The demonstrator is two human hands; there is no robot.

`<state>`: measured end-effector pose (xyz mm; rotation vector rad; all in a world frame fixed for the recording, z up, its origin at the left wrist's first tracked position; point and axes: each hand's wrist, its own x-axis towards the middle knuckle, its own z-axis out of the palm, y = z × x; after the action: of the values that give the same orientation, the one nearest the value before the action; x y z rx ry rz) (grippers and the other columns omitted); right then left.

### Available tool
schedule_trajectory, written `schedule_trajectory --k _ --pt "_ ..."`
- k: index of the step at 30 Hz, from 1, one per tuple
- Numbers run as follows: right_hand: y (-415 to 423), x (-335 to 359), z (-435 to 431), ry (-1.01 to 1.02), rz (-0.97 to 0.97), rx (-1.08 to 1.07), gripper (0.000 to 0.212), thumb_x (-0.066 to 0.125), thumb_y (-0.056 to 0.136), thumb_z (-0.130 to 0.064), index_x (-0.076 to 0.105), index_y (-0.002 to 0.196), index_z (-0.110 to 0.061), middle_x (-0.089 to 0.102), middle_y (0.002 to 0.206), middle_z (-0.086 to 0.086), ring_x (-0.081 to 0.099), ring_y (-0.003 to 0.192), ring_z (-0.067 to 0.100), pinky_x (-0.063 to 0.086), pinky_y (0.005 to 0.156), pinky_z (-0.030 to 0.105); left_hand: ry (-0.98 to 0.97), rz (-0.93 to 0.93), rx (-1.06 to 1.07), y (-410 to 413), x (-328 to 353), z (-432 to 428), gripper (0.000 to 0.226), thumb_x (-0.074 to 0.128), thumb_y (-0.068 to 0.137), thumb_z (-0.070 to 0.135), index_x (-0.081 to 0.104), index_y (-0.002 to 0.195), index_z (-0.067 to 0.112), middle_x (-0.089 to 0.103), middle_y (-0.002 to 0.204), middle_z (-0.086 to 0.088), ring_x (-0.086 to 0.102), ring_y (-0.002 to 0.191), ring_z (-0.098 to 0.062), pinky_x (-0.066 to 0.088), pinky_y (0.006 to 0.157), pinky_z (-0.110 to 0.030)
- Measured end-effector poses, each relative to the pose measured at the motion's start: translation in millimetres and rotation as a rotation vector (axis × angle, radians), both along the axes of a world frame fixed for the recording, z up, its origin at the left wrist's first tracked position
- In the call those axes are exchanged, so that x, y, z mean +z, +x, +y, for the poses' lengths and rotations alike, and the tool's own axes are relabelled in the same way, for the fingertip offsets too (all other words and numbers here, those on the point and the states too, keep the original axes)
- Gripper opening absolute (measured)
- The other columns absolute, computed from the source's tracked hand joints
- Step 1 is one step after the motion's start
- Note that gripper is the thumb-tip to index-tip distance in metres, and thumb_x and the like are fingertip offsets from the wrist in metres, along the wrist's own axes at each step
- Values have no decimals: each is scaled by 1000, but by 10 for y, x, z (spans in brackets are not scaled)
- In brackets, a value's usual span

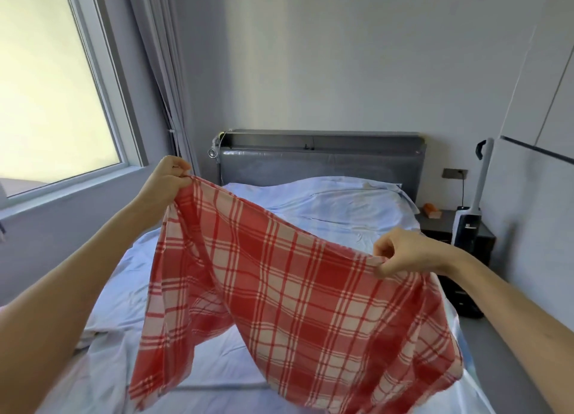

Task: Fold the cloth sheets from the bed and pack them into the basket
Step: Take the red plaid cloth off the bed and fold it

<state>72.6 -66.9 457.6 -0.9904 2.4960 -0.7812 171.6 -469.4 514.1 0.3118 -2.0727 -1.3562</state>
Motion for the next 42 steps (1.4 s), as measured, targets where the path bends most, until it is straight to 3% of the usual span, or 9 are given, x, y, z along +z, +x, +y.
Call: schedule_trajectory --k 6,9,12,15,18,22,26,33,42 --pt "150 -470 -333 -16 -1 -96 30 63 70 1 38 62 -12 35 56 -2 33 52 11 28 53 26 -59 21 -114 105 6 -233 36 41 87 -15 46 85 21 45 75 -1 41 66 -11 30 58 -22" --pt "237 -583 -521 -165 -86 -191 26 62 75 1 57 91 -19 57 71 11 55 65 16 46 63 33 -94 -5 -155 78 -20 -506 36 42 88 -15 45 84 21 46 74 -3 41 65 -13 30 59 -23" --pt "340 -641 -793 -243 -61 -224 23 62 88 -24 62 110 -21 60 77 9 60 73 20 51 82 46 -121 -32 -189 23 -94 -841 36 44 88 -14 48 84 22 49 78 -6 43 68 -15 32 60 -25" --pt "484 -607 -1126 -321 -7 -323 57 65 79 -59 67 88 -3 64 81 21 61 71 31 52 76 43 -183 -92 -241 -35 -190 -1262 33 49 86 -12 49 86 21 53 78 -6 46 69 -17 35 63 -26" --pt "609 -430 -1300 -514 -4 -436 26 74 78 -28 63 58 -15 55 56 6 53 53 7 46 58 15 -451 -217 -309 -64 -350 -1684 26 65 81 -3 54 93 17 60 77 -8 50 69 -18 38 66 -27" --pt "795 -149 -1539 -679 6 -523 10 70 73 -13 69 80 -6 71 69 3 68 67 15 56 67 22 -840 -343 -302 -165 -795 -2229 23 73 78 9 57 71 24 57 64 5 52 63 -18 41 64 -28" --pt "804 84 -1696 -579 101 -594 27 75 58 -30 74 78 -12 72 79 9 68 77 24 53 79 33 -756 -379 -132 -328 -1369 -2514 17 62 82 3 62 65 6 61 66 -10 50 66 -24 35 61 -30" --pt "346 -76 -1793 -394 158 -704 5 74 77 -15 72 80 -13 71 80 10 66 76 23 52 78 32 -460 -547 104 -715 -2057 -2966 11 53 79 0 61 73 4 63 82 -22 58 83 -39 38 63 -33" --pt "-896 -1359 -1473 608 42 -600 42 52 83 -8 25 52 -19 22 54 -1 18 50 9 13 45 27 -838 -866 -448 -1267 -1945 -3464 43 67 84 35 39 53 23 41 52 7 38 53 -5 32 56 -17"
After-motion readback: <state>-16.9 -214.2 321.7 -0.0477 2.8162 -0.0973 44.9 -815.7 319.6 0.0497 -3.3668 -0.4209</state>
